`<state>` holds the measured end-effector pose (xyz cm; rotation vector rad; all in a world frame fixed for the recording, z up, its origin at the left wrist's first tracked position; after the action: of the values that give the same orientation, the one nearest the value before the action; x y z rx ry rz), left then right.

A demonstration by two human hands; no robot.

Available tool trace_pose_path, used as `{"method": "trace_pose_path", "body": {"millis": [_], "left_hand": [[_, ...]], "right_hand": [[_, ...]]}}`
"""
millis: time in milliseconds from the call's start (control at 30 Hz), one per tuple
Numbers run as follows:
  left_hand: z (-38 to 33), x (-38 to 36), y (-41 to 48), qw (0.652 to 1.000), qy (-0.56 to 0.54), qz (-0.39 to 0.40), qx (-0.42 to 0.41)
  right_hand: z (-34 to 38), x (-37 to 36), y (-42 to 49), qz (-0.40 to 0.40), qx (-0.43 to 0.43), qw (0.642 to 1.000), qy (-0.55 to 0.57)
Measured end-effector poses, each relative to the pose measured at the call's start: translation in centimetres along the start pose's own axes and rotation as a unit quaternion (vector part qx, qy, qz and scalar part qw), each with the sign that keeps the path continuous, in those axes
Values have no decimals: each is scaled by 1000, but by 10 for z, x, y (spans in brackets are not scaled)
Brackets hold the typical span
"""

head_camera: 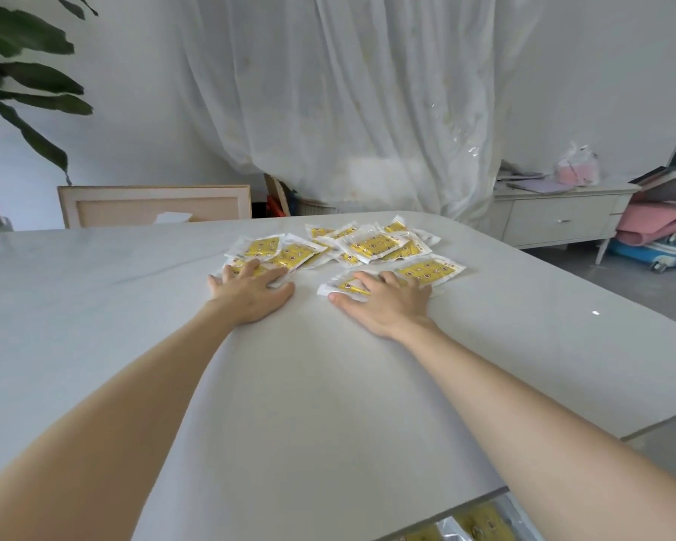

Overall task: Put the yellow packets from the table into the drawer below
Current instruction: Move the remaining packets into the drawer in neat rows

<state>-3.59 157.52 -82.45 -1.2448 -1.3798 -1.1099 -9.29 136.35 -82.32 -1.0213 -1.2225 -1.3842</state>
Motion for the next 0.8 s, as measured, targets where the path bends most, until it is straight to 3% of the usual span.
{"method": "trace_pose_path", "body": {"millis": [333,600,800], "left_hand": [[14,5,-53,999,-15,14,-33],[27,16,-106,999,-22,38,-17],[43,28,-129,997,-65,-25,-15]], "right_hand": [[34,-3,-49,-10,79,996,51],[56,6,-102,-7,94,994,58],[59,15,-123,-16,65,990,124]]}}
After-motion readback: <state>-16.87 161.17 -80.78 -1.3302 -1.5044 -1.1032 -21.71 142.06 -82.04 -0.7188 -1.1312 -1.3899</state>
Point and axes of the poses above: each hand's wrist, its own y-axis towards the middle knuckle, its own x-axis out of the back of the hand, z = x × y, the point moved 4 cm from there along y, towards the middle knuckle, and after that the axes turned 11 degrees about x, right-handed, at the moved point
